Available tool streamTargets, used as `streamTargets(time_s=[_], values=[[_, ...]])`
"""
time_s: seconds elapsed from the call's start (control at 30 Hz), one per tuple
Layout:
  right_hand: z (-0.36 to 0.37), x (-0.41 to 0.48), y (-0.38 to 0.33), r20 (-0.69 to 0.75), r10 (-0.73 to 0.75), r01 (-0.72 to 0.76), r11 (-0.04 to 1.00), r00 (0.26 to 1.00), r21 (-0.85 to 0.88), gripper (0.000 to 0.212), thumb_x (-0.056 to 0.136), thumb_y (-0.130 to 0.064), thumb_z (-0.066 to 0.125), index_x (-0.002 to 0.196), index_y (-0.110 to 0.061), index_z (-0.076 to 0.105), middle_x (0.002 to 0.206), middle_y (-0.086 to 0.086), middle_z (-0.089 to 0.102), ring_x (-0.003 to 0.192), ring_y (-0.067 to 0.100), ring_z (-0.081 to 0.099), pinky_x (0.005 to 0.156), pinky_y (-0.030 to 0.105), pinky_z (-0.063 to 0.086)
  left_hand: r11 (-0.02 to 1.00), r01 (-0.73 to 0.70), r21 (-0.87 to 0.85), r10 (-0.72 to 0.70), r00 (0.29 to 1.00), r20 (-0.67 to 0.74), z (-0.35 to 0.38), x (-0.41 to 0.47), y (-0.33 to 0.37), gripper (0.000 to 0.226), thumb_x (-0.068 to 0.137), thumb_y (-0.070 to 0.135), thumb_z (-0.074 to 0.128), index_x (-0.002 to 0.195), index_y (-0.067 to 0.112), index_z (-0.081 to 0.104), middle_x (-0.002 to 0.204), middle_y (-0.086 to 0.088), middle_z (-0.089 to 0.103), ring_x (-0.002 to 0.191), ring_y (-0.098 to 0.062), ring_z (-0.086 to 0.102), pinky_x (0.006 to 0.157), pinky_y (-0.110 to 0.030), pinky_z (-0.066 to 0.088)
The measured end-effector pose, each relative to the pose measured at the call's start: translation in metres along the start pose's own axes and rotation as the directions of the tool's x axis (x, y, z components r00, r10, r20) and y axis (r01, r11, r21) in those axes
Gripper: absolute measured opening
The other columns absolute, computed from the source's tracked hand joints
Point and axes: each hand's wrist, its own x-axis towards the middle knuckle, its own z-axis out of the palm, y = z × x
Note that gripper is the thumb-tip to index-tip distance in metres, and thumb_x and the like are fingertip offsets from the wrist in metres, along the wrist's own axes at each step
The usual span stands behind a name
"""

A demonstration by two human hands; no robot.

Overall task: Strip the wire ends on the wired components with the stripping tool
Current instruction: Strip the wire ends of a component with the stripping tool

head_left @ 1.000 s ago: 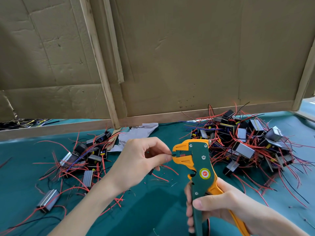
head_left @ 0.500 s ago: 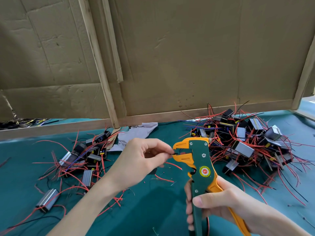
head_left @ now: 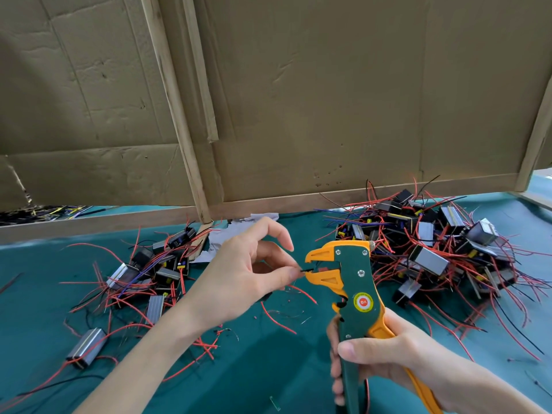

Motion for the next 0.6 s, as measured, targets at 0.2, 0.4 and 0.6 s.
streamTargets(time_s=[0.2,0.4,0.6], values=[[-0.002,-0.001,0.005,-0.058,0.037,-0.039,0.999,0.998,-0.018,0.035,0.062,-0.025,0.089,0.08,-0.007,0.065,0.072,0.026,0.062,0.063,0.036,0.064,0.062,0.041,0.056,1.0,-0.006,-0.006,0.006,1.0,0.006,0.001,0.0,0.0,0.029,0.083,0.004,0.071,0.09,0.023,0.049,0.081,-0.003,0.073,0.062,-0.015,0.058,0.061,-0.032,0.049],[0.011,0.004,0.016,-0.226,0.049,-0.049,0.999,0.973,0.005,0.042,0.05,-0.035,0.086,0.057,-0.004,0.059,0.049,0.021,0.053,0.036,0.027,0.052,0.041,0.027,0.045,1.0,0.018,-0.014,-0.017,0.999,0.031,0.0,0.004,-0.009,0.032,0.084,0.007,0.071,0.085,0.03,0.049,0.082,-0.004,0.073,0.059,-0.015,0.058,0.057,-0.02,0.046],[0.017,0.011,0.02,-0.063,0.019,0.002,0.945,0.998,0.326,0.023,0.055,-0.013,0.081,0.072,-0.002,0.07,0.071,0.024,0.062,0.064,0.035,0.065,0.063,0.045,0.057,0.983,0.066,0.174,-0.046,0.993,-0.112,0.005,0.016,-0.019,0.024,0.084,0.006,0.069,0.089,0.022,0.052,0.078,-0.001,0.072,0.058,-0.012,0.057,0.058,-0.024,0.05]])
